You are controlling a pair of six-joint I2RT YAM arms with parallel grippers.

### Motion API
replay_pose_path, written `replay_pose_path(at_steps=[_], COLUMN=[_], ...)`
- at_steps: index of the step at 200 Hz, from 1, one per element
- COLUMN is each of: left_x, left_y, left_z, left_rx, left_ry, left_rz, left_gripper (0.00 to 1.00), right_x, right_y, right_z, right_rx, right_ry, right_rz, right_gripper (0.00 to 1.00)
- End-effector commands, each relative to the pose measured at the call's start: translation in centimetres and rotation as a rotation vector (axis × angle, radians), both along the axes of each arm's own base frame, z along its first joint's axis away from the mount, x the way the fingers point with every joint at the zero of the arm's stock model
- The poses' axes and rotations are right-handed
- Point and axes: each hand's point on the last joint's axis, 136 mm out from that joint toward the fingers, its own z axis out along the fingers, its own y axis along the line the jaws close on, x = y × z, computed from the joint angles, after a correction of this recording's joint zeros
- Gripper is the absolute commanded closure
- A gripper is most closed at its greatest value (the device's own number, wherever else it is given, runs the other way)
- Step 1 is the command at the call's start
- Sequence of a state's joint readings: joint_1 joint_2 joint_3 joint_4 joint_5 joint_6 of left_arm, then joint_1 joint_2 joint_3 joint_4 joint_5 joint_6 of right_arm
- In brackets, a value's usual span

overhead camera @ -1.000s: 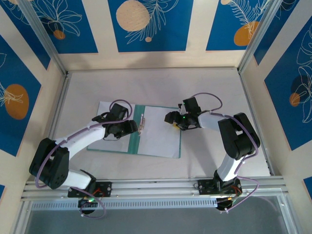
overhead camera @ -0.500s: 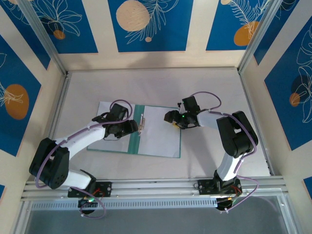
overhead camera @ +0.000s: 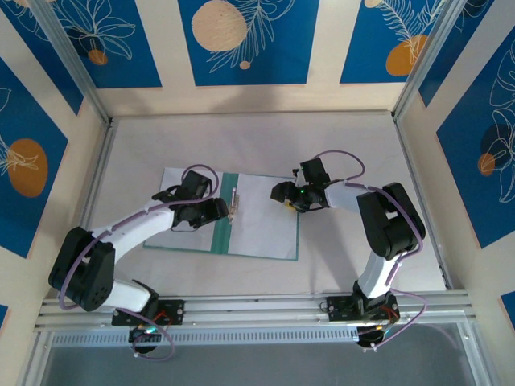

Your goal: Put the files into the folder

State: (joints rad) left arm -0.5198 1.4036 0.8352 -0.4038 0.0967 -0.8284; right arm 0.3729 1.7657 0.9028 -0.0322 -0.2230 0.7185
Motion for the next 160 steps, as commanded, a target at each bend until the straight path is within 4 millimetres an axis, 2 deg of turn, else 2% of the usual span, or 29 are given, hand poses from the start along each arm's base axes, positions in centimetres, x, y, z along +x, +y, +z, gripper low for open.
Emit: replay_pose_path(at_steps=[1, 94, 129, 160], left_x=[0.2, 0.6, 2.2, 3.5], left_y=[0.1, -0.4, -1.0, 1.1], left_z=[-0.2, -0.2, 0.5, 0.8], left_rx=[-0.004, -0.013, 0.029, 0.129], left_ry=[0.009, 0.006, -0.063, -0.075], left_rz=[-0.006, -0.017, -0.111, -0.107], left_gripper=[0.38, 0.38, 0.37, 0.34], right_x=[0.2, 1.1, 1.0, 0.7], right_y=[-0.1, -0.1, -0.2, -0.4], right_z=[0.6, 3.9, 5.9, 8.4], right_rx=[-0.017, 0.017, 0.049, 0.095], right_ry=[-0.004, -0.043, -0.069, -0.101], right_rz=[0.010, 0.006, 0.009, 0.019], right_gripper=[0.32, 0.32, 0.32, 0.32])
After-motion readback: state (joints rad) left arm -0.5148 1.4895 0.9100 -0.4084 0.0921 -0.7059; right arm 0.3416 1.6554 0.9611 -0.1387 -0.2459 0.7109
